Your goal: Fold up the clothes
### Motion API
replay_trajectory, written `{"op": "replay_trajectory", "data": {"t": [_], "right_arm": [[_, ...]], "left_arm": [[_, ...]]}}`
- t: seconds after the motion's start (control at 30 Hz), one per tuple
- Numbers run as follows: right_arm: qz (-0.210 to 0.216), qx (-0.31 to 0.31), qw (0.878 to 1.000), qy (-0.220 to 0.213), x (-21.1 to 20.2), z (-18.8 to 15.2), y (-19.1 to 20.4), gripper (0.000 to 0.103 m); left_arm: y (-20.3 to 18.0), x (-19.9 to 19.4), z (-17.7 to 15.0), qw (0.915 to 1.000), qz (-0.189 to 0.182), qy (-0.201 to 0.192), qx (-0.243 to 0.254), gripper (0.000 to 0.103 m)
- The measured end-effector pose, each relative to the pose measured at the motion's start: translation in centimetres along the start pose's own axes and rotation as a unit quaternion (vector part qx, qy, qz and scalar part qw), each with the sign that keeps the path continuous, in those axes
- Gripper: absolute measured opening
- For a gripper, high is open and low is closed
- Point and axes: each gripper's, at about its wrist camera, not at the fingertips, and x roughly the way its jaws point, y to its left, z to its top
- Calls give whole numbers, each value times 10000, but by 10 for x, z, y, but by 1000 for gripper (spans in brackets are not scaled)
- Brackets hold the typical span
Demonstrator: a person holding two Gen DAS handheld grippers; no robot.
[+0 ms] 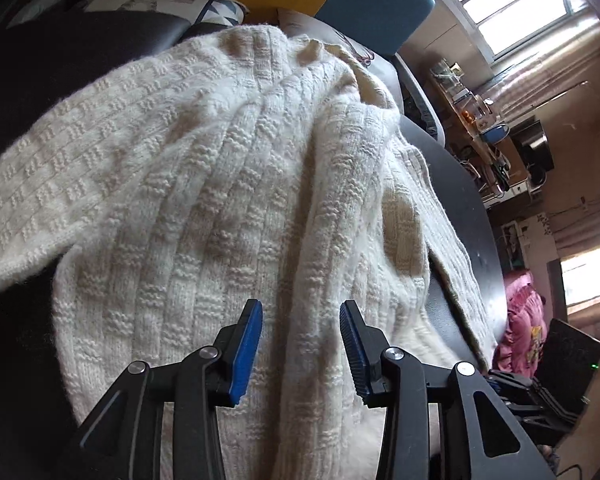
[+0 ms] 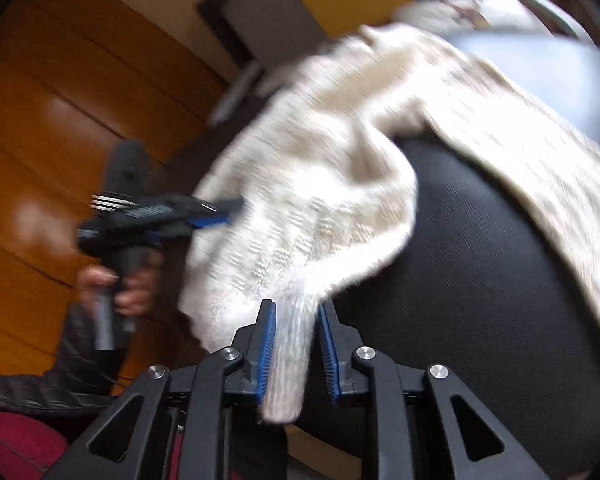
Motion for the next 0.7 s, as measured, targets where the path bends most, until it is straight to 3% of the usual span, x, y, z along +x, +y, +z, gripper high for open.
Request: {"op": "replay_trajectory", "data": {"t": [0.13, 0.27, 0.4, 0.5, 0.6, 0.7], "right_arm": [[1, 554, 9984, 136, 12, -6, -18, 28], [-177, 933, 9955, -2, -14, -19, -29, 28], [-669, 1266, 9889, -397, -32, -22, -50, 28], [-957, 1402, 9823, -794, -60, -23, -65, 28], [-1640, 1490, 9679, -1182, -79, -13, -79, 28], [-2251, 1671, 9484, -1479, -102, -7, -99, 28]], "left_arm": [[-42, -19, -4, 9972, -356, -92, 652, 41], [-106, 6, -19, 9855, -477, 393, 1580, 52], [-154, 57, -42, 9617, 379, 870, 2572, 52], [-159, 85, -57, 9469, 990, 1083, 2861, 52], [-152, 101, -66, 9447, 1316, 1055, 2814, 52], [-153, 99, -71, 9418, 1384, 850, 2943, 47]]}}
